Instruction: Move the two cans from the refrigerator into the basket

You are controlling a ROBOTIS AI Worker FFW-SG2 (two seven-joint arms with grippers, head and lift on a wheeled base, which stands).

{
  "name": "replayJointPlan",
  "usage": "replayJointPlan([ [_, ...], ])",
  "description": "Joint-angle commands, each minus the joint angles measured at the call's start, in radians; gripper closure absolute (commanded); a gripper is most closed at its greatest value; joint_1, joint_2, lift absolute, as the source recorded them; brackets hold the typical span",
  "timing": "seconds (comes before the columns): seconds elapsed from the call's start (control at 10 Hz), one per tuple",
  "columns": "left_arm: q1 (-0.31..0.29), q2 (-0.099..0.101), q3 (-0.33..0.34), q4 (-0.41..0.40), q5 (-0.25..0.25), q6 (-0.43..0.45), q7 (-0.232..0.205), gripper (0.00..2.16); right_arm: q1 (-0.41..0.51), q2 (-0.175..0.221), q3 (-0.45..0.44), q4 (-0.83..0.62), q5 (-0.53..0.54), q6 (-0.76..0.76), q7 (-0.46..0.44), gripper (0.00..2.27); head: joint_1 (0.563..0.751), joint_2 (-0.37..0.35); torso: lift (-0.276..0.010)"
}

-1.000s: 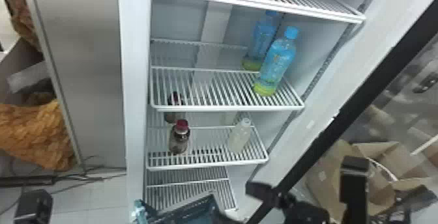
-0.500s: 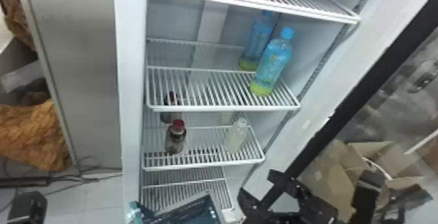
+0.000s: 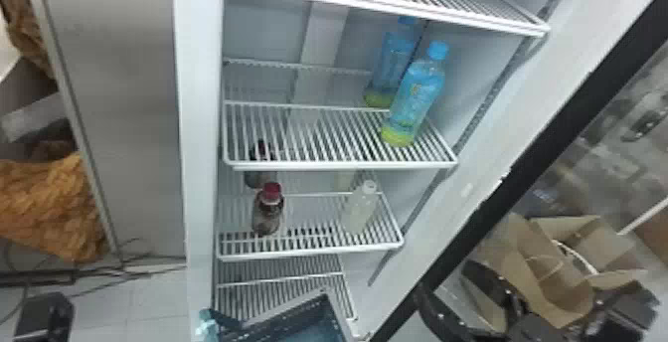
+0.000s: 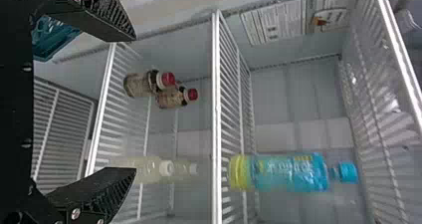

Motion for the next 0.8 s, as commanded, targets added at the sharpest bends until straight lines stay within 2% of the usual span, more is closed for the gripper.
replayJointPlan([
  [0.0,-0.001,0.001,-0.001,0.000,-0.004,0.001,0.000,1.20,0.017,0.006,-0.009,0.065,-0.042,-0.122,0.006,0.12,0.695,-0.350,-0.035],
  [0.3,0.001,0.001,0.001,0.000,-0.008,0.001,0.003,1.20,0.039,0.012,-0.020,0.134,-0.086,-0.228,0.017,0.13,0.695,-0.350,-0.035],
  [0.7,0.001,0.001,0.005,0.000,-0.006,0.001,0.003,1.20,0.076,0.024,-0.040,0.110,-0.088,-0.280,0.023,0.13,0.695,-0.350,-0.035],
])
